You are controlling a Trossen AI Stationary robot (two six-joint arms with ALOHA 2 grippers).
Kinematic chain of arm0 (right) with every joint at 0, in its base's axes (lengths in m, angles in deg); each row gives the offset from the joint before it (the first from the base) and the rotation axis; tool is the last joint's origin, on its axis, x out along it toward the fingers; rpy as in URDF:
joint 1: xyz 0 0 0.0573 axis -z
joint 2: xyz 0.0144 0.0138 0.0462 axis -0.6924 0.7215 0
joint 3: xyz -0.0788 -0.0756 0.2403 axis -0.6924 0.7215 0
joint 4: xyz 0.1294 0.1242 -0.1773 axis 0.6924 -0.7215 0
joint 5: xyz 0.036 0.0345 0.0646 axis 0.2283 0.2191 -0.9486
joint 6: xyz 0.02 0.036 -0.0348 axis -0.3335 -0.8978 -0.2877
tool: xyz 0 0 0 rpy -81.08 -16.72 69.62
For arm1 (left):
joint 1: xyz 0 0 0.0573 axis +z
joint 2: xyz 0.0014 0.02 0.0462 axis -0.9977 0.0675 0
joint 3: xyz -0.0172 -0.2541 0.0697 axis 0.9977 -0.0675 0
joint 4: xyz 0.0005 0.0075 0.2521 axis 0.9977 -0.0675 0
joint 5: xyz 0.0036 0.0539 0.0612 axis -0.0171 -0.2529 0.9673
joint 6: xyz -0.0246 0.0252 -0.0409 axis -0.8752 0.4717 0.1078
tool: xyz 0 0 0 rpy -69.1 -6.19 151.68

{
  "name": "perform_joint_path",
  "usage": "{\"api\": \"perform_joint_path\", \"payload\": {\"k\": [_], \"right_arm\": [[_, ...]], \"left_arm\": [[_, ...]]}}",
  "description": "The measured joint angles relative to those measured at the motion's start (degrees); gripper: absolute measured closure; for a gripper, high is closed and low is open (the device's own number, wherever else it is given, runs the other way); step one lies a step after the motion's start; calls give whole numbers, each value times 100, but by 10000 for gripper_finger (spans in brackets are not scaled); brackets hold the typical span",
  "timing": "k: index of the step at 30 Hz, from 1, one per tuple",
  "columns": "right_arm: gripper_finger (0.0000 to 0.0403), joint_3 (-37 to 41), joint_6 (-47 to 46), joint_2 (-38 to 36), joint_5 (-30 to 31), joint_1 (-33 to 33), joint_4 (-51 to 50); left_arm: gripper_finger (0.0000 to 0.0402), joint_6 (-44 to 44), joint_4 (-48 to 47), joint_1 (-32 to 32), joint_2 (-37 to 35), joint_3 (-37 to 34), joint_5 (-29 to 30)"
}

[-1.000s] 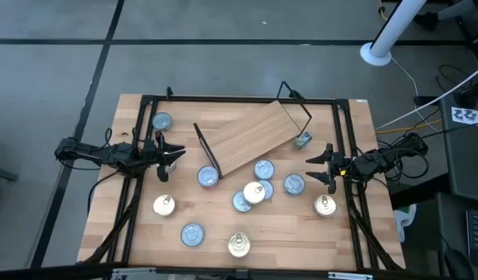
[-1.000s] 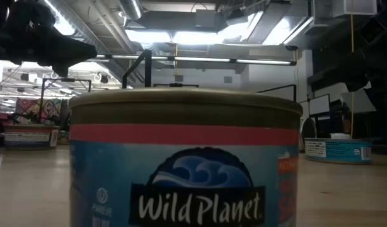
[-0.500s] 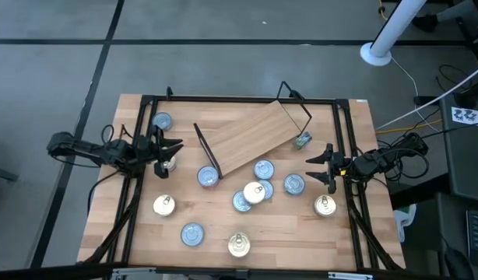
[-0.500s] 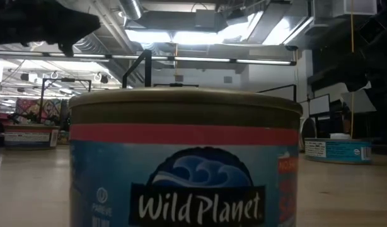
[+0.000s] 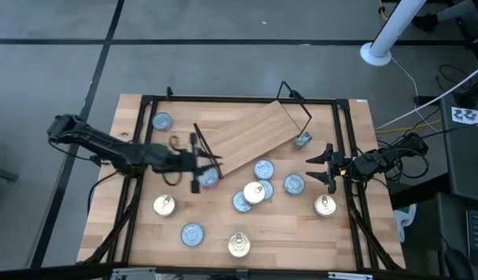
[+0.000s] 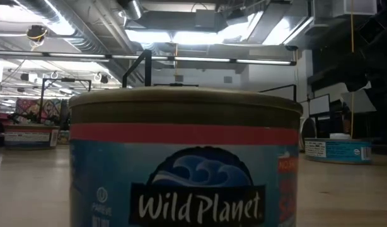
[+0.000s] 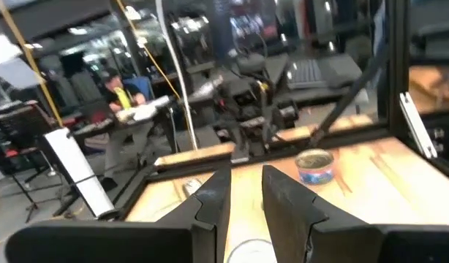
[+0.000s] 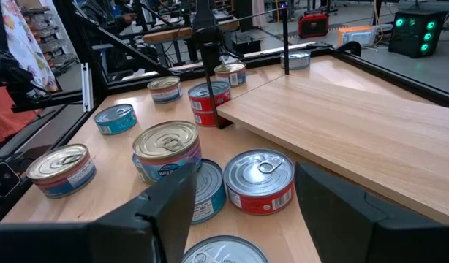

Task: Stack canned seafood by type on shelf
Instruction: Put the blue and pink tuna can on the shelf

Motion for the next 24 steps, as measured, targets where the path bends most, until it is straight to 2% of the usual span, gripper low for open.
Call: {"api": "perform_joint_path", "payload": {"k": [3, 7, 10, 14, 20, 24], "right_arm": [[171, 0, -3, 0, 1, 0, 2], [171, -2, -11, 0, 1, 0, 2], [171, -2, -14, 0, 1, 0, 7], [171, -2, -14, 0, 1, 0, 12], [171, -2, 74, 15, 3, 0, 452], [171, -2, 651, 207, 1, 0, 1141]], "left_arm": [[319, -104, -743, -12, 686, 722, -7], [278, -226, -1726, -7, 1459, 1548, -47], [241, -214, -2128, -7, 1950, 2015, -334], [210, 366, -2402, -31, 2475, 2405, -677], [218, 1325, -2515, -154, 3140, 2573, -1019], [230, 1528, -2517, -187, 3478, 2574, -1036]]}}
